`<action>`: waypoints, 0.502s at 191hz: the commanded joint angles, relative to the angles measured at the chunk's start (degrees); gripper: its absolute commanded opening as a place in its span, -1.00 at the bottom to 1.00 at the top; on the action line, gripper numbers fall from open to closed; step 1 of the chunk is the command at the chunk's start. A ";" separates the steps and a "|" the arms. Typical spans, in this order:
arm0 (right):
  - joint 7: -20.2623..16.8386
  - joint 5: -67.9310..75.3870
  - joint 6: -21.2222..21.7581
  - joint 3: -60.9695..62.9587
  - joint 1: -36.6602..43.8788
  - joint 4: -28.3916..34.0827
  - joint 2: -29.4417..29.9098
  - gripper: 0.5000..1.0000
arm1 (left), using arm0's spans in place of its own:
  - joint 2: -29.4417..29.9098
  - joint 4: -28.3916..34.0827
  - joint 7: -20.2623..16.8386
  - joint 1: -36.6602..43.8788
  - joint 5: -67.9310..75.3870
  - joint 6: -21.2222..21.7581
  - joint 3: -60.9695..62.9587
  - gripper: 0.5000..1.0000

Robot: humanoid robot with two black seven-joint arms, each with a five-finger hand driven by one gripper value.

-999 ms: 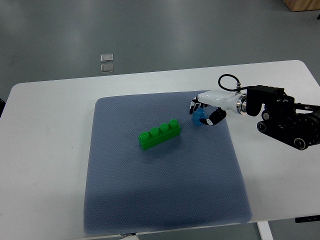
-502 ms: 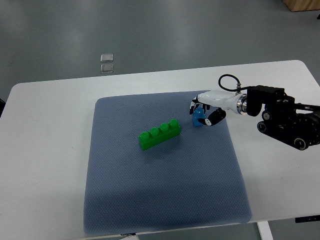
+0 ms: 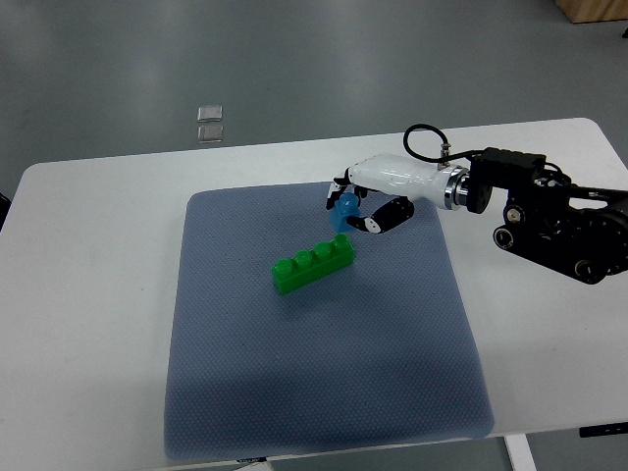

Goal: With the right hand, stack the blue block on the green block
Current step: 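Lift the blue block and carry it over the green block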

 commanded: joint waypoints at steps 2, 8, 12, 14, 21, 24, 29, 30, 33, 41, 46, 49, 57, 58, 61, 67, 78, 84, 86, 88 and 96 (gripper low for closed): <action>0.33 0.00 -0.06 -0.27 0.90 1.48 0.41 -0.97 | 0.00 0.00 0.00 0.00 0.00 0.01 0.00 1.00; 0.86 -0.09 -0.06 -0.45 1.43 2.27 0.58 -0.97 | 0.00 0.00 0.00 0.00 0.00 0.01 0.00 1.00; 0.86 -0.17 -0.06 -0.45 1.51 2.53 0.58 -0.97 | 0.00 0.00 0.00 0.00 0.00 0.01 0.00 1.00; 0.94 -0.44 -0.06 -0.45 1.51 2.62 0.58 -0.97 | 0.00 0.00 0.00 0.00 0.00 0.01 0.00 1.00; 1.03 -1.23 -0.06 -0.53 1.51 2.71 0.58 -0.97 | 0.00 0.00 0.00 0.09 0.00 0.01 0.00 1.00; 1.03 -1.93 -0.06 -0.53 1.43 2.71 0.58 -0.97 | 0.00 0.00 0.00 0.00 0.00 0.01 0.00 1.00; 1.03 -2.63 -0.06 -0.53 1.43 2.71 0.58 -0.97 | 0.00 0.00 0.00 0.00 0.00 0.01 0.00 1.00; 1.03 -3.07 -0.06 -0.53 1.34 2.71 0.58 -0.97 | 0.00 0.00 0.00 0.00 0.00 0.01 0.00 1.00; 1.12 -3.43 -0.06 -0.62 1.25 2.71 0.58 -0.97 | 0.00 0.00 0.00 0.00 0.00 0.01 0.00 1.00; 1.12 -4.65 -0.06 -0.88 1.08 2.71 0.67 -0.97 | 0.00 0.00 0.00 0.00 0.00 0.01 0.00 1.00; 1.30 -5.10 -0.06 -1.24 1.07 2.71 0.67 -0.97 | 0.00 0.00 0.00 0.00 0.00 0.01 0.00 1.00; 1.47 -5.36 -0.06 -1.85 1.25 2.71 0.67 -0.97 | 0.00 0.00 0.00 0.00 0.00 0.01 0.00 1.00; 1.82 -5.71 -0.06 -2.82 1.34 2.71 0.58 -0.97 | 0.00 0.00 0.00 0.00 0.00 0.01 0.00 1.00; 1.91 -5.80 -0.15 -3.08 1.43 2.71 0.58 -0.97 | 0.00 0.00 0.00 0.00 0.00 0.01 0.00 1.00; 1.91 -5.89 -0.15 -3.35 1.43 2.71 0.58 -0.97 | 0.00 0.00 0.00 0.00 0.00 -0.08 0.00 1.00; 2.00 -6.06 -0.15 -3.79 1.51 2.62 0.58 -0.97 | 0.00 0.00 0.00 0.00 0.00 0.01 0.00 1.00; 2.00 -6.33 -0.24 -4.05 1.51 2.62 0.58 -0.97 | 0.00 0.00 0.00 0.00 0.00 0.01 0.00 1.00; 1.91 -6.41 -0.24 -4.05 1.51 2.62 0.67 -0.97 | 0.00 0.00 0.00 0.00 0.00 0.01 0.00 1.00; 1.91 -6.50 -0.24 -4.05 1.51 2.62 0.67 -0.97 | 0.00 0.00 0.00 0.00 0.00 0.01 0.00 1.00; 2.00 -6.59 -0.24 -4.05 1.51 2.53 0.67 -0.97 | 0.00 0.00 0.00 0.00 0.00 0.01 0.00 1.00; 1.91 -7.03 -0.24 -4.05 1.51 2.36 0.76 -0.97 | 0.00 0.00 0.00 0.00 0.00 0.01 0.00 1.00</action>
